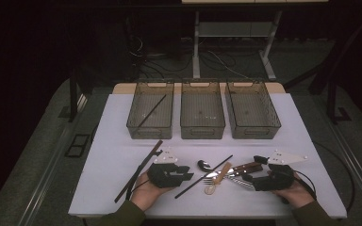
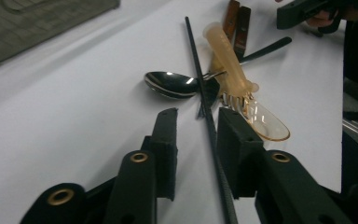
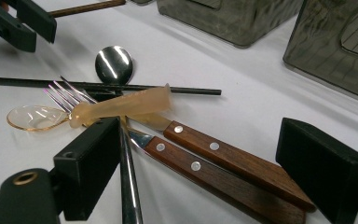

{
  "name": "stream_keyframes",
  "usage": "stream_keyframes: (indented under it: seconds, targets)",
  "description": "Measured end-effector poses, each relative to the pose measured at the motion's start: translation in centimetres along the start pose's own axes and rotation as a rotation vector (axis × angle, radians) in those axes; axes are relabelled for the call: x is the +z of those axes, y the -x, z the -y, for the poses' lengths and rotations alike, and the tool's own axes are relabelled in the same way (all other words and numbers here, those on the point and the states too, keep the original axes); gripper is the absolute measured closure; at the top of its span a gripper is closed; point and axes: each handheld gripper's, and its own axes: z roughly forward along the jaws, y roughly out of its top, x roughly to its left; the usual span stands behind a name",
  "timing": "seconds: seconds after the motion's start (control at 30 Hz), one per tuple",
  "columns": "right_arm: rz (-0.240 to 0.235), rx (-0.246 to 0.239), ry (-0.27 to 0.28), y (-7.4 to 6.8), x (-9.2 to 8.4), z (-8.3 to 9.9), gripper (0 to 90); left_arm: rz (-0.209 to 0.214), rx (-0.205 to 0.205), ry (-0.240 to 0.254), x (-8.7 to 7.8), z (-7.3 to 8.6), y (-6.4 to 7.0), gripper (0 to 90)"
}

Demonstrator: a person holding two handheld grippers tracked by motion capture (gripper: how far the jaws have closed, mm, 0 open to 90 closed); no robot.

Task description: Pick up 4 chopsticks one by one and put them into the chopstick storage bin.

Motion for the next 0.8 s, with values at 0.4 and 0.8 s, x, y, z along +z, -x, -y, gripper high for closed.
stream_keyframes:
  seconds: [0.4, 0.8]
  targets:
    - [0.002, 0.003, -0.005, -0.1, 0.1, 0.0, 13.8, 0.030, 0.010, -0.050, 1.6, 0.3, 0.9, 78.5]
    - [0.001, 0.006, -0.003, 0.0, 0.0, 0.0, 13.8, 0.013, 0.037, -0.095, 2.5, 0.6, 1.1, 79.7]
